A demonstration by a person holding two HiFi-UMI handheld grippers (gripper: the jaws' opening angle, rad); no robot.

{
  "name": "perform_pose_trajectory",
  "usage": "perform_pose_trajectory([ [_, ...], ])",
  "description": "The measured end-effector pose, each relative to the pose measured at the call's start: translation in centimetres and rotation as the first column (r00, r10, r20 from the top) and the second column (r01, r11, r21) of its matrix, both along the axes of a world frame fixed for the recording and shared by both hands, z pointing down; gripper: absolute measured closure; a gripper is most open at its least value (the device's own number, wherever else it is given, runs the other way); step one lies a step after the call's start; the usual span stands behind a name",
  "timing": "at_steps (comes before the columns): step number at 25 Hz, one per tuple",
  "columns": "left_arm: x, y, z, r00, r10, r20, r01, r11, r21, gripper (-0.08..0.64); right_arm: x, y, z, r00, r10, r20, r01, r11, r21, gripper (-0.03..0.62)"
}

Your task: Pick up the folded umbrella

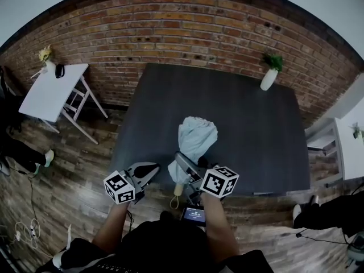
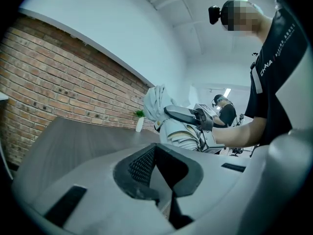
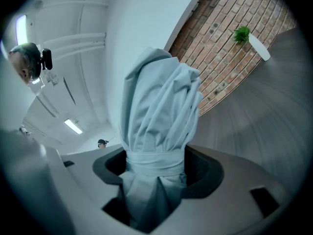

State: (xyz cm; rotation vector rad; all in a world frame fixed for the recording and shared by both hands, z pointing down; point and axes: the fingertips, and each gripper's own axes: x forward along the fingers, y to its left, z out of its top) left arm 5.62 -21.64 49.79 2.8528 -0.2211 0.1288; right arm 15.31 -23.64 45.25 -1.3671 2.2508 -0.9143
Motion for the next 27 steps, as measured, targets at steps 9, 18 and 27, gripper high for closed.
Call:
perform_pose_trajectory([
  [9, -3.1, 2.8, 0.2, 0.999, 0.013, -0.041, -0.013, 1.000, 0.003, 0.558, -1.9, 3.7, 0.1, 0.998, 0.068, -0.006, -0.068, 0.998, 0.008, 0.291],
  [18, -3.3, 5.3, 0.7, 0.997, 0.044, -0.062, -0.044, 0.999, 0.000, 0.558, -1.8, 6.6, -0.1, 0.993, 0.114, -0.014, -0.114, 0.993, 0.009, 0.292],
  [27, -3.0, 5.9, 0.9, 0.997, 0.059, -0.054, -0.059, 0.998, 0.000, 0.558, -1.3, 7.1, -0.3, 0.990, 0.141, 0.010, -0.142, 0.990, 0.013, 0.293],
])
